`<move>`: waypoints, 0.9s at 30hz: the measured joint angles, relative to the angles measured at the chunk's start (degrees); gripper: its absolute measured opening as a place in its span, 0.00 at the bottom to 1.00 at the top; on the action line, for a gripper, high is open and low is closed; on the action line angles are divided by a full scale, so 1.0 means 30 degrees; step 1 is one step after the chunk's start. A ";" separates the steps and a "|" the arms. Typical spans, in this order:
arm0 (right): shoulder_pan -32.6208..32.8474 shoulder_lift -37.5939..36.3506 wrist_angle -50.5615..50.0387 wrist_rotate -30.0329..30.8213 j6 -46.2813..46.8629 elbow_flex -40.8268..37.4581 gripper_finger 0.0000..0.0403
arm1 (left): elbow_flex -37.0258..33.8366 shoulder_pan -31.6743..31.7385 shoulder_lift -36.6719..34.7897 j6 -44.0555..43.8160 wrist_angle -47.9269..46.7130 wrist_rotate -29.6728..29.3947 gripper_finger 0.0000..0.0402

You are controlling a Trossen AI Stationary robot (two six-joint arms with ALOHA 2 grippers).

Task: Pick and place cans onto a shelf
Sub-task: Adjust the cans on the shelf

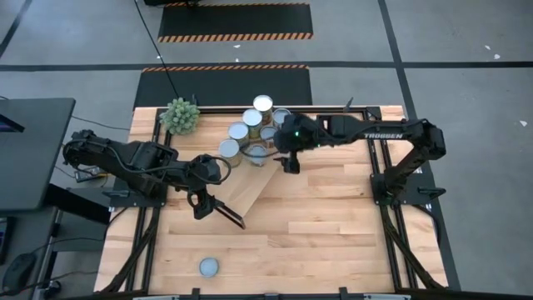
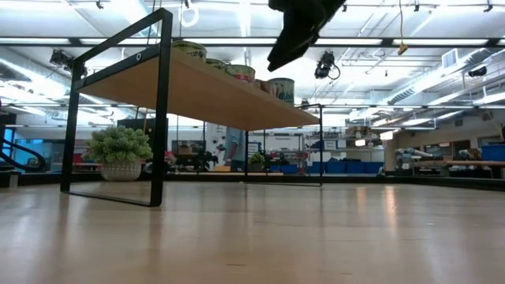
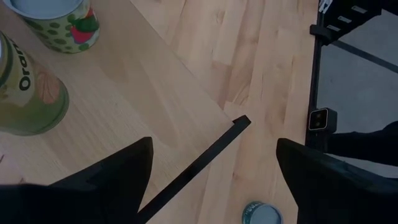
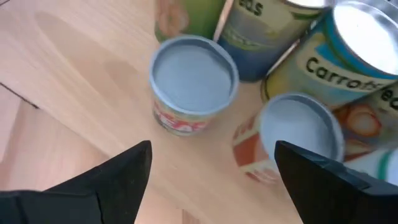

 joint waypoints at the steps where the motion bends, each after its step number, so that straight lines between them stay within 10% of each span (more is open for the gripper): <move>1: -0.0275 0.0000 -0.0239 -0.0326 -0.0228 0.0149 0.86 | 0.0000 0.0004 0.0000 0.0000 0.0006 0.0000 0.86; 27: -0.1010 0.1246 -0.0031 -0.1942 0.0263 0.0565 0.86 | -0.0007 0.0003 0.0007 0.0138 0.0152 0.0000 0.86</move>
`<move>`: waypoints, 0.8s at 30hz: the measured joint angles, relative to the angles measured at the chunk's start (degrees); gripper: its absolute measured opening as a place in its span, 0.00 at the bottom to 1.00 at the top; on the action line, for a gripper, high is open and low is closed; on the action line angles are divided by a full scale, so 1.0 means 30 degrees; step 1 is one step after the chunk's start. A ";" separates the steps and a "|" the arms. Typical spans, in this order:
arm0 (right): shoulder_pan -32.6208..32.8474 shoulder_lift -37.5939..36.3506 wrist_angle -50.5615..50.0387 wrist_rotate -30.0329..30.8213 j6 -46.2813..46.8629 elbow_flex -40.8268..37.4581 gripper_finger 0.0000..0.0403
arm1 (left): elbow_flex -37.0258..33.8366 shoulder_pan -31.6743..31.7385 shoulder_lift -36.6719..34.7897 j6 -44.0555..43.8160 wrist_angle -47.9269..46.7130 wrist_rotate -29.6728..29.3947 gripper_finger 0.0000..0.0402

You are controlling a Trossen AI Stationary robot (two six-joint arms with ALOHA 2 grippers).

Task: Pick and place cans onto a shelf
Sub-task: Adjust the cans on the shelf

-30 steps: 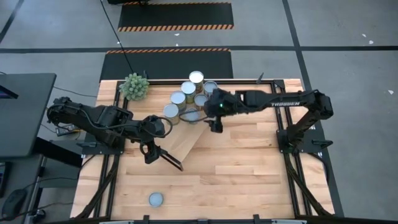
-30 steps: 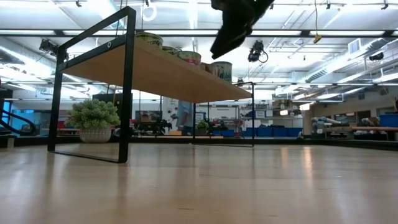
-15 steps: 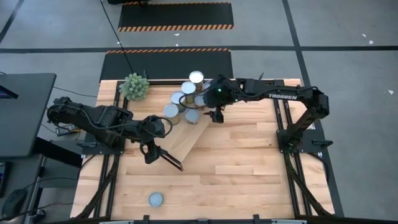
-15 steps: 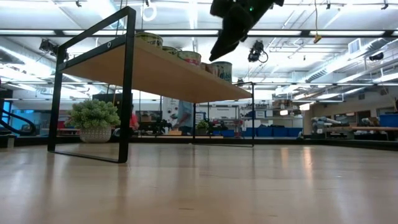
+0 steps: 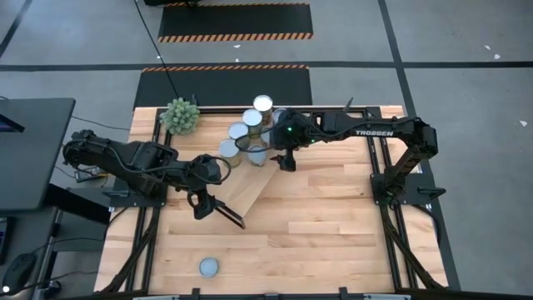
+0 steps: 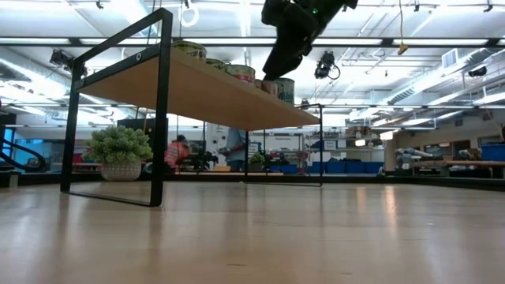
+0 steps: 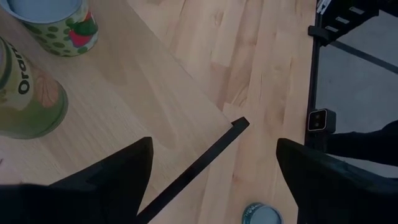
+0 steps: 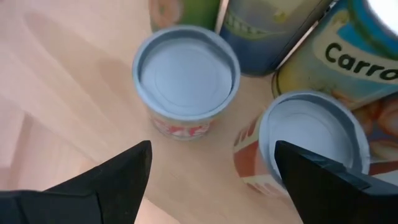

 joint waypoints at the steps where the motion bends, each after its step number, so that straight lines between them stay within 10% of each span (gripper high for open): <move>1: 0.0026 0.0000 0.0150 0.0000 0.0321 0.0000 0.86 | 0.0000 0.0004 0.0000 0.0001 0.0000 0.0000 0.86; 9: 0.0304 0.0000 0.2300 0.0684 0.1869 0.0064 0.86 | 0.0000 0.0001 0.0000 0.0202 -0.0007 0.0000 0.86; 24: -0.0221 -0.0051 -0.3364 0.1187 -0.1345 0.1341 0.86 | 0.0000 -0.0002 0.0000 0.0090 0.0039 0.0007 0.86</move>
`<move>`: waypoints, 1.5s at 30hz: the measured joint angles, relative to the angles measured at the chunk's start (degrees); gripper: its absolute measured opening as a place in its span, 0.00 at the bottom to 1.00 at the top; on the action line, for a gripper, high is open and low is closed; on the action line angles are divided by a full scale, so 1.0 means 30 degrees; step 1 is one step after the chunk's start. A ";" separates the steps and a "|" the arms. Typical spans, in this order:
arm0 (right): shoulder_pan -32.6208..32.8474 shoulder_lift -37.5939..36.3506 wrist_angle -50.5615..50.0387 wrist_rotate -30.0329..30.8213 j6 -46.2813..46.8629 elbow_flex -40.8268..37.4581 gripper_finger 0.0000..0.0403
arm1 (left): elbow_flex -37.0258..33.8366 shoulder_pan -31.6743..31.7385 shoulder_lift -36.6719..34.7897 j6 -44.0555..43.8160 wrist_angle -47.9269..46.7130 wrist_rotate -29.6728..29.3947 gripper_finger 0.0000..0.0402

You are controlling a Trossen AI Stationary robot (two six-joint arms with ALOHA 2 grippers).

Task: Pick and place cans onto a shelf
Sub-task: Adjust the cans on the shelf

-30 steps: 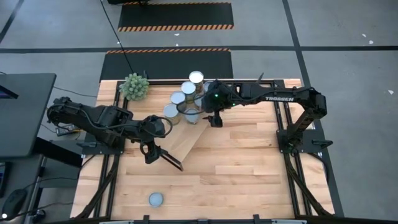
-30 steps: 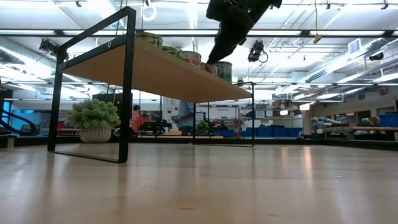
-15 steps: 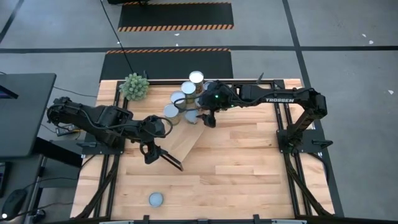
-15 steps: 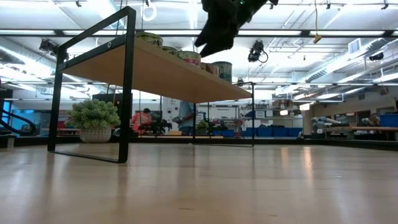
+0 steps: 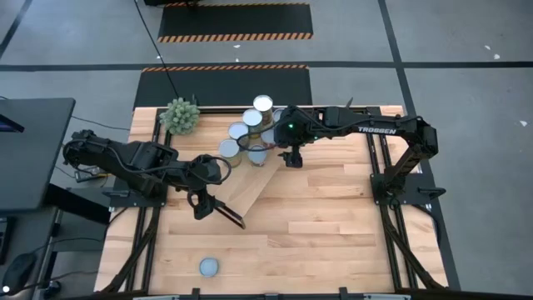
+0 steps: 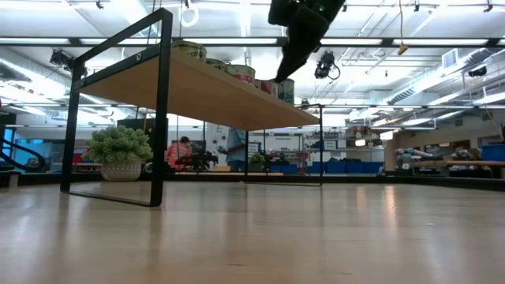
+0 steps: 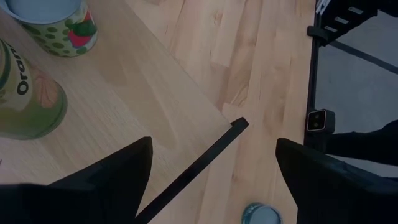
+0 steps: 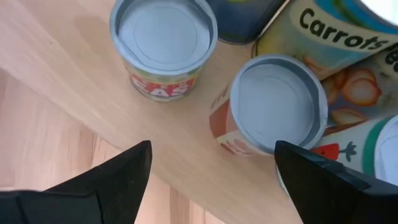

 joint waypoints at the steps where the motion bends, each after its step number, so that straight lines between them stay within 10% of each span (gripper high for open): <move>1: 0.0014 0.0000 0.0027 -0.0014 0.0016 0.0000 0.86 | 0.0000 0.0006 0.0000 -0.0062 0.0012 0.0000 0.86; 45: -0.0233 -0.0168 0.1221 0.0614 0.0533 -0.0940 0.86 | -0.0007 0.0006 0.0000 -0.0135 0.0420 0.0146 0.86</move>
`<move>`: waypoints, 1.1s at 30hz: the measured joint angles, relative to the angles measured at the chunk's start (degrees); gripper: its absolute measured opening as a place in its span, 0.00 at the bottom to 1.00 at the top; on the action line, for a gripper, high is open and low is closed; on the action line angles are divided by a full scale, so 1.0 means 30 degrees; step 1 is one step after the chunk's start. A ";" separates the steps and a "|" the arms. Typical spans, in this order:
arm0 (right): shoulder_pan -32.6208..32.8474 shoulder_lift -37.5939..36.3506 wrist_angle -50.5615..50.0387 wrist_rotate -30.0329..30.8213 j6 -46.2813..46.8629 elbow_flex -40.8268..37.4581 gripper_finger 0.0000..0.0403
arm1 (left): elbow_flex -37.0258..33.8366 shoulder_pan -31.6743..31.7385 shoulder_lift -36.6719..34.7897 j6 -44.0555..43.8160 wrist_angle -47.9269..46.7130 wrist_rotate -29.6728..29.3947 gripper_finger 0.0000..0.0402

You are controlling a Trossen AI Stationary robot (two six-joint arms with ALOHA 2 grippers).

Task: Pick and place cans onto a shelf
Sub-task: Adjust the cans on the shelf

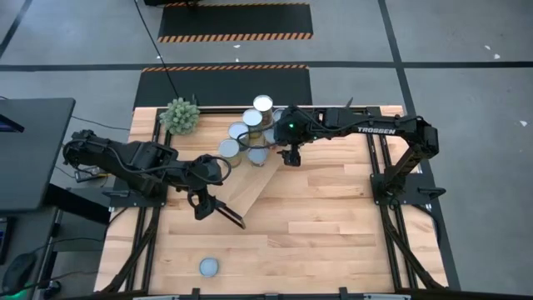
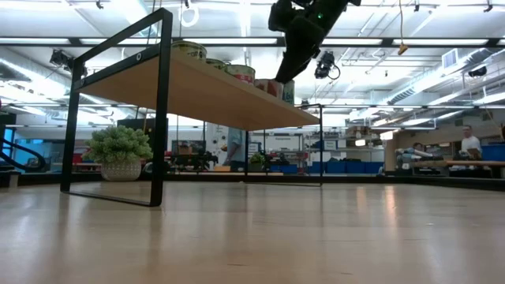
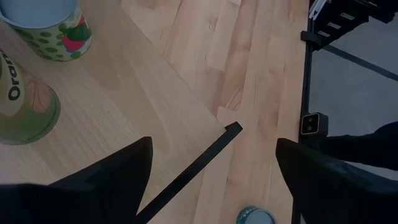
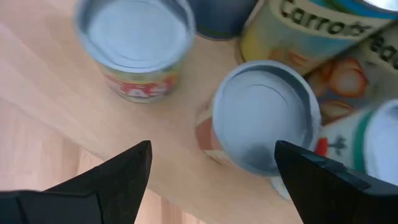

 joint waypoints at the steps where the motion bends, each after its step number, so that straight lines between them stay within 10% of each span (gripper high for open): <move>1: 0.0074 0.0000 0.0021 -0.0021 0.0001 -0.0005 0.86 | 0.0000 -0.0003 0.0000 0.0021 0.0005 0.0000 0.86; 33: 0.0911 -0.0029 -0.1323 0.1011 0.0971 0.1763 0.86 | 0.0000 -0.0007 0.0000 -0.0077 0.0262 0.0007 0.86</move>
